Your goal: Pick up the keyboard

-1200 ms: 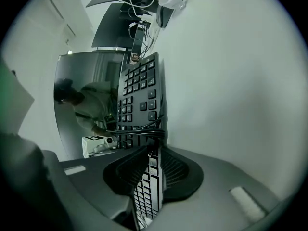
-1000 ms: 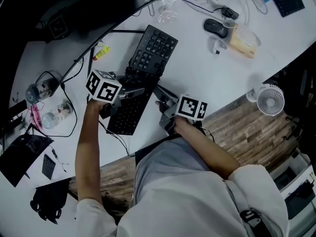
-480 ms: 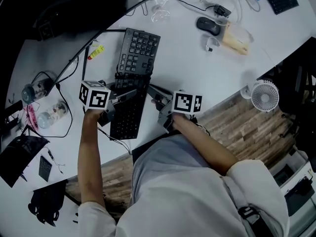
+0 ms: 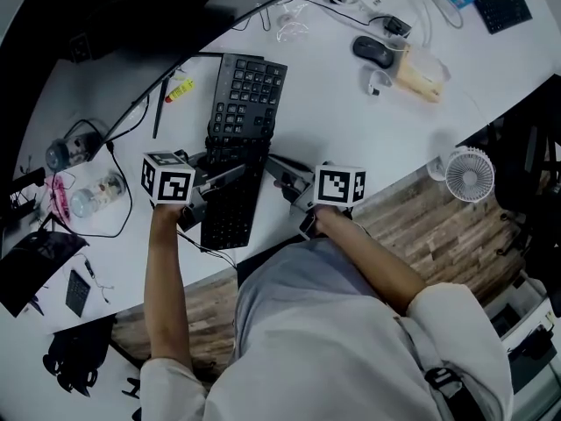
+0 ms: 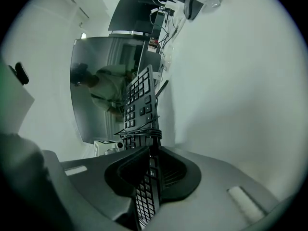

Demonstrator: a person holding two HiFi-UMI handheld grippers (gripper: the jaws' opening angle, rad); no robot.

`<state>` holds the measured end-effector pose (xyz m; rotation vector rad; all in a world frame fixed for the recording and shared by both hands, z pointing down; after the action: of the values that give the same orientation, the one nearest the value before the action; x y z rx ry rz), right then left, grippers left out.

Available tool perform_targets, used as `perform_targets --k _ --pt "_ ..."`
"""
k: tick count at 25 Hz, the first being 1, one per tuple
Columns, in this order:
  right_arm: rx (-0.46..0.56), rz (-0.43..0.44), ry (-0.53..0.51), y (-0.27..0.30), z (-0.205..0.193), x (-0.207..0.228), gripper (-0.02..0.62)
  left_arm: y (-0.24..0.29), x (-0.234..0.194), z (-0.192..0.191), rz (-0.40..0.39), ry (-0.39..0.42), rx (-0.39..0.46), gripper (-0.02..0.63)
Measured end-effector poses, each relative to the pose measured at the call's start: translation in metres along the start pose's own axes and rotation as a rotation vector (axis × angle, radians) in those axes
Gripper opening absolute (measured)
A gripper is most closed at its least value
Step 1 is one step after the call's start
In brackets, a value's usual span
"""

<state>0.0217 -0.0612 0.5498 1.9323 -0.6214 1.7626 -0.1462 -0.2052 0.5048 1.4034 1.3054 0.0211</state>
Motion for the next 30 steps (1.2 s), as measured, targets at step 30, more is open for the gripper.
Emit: perform_targets --k 30 --pt "-0.176 0.127 -0.128 -0.006 -0.001 -0.057 0.003 -0.075 0.052 -0.021 0.136 0.001 0.253 0.0"
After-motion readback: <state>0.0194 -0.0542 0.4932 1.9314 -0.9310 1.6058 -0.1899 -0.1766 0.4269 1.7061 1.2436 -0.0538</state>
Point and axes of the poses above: the fingertips, and each gripper's own axes: y forward along the fingers, x to its right, z out of its top, the point moved 10 cm from there along -y, backward along the fingers, and after that the axes turned 13 degrees about z, right-handed, at the moved point
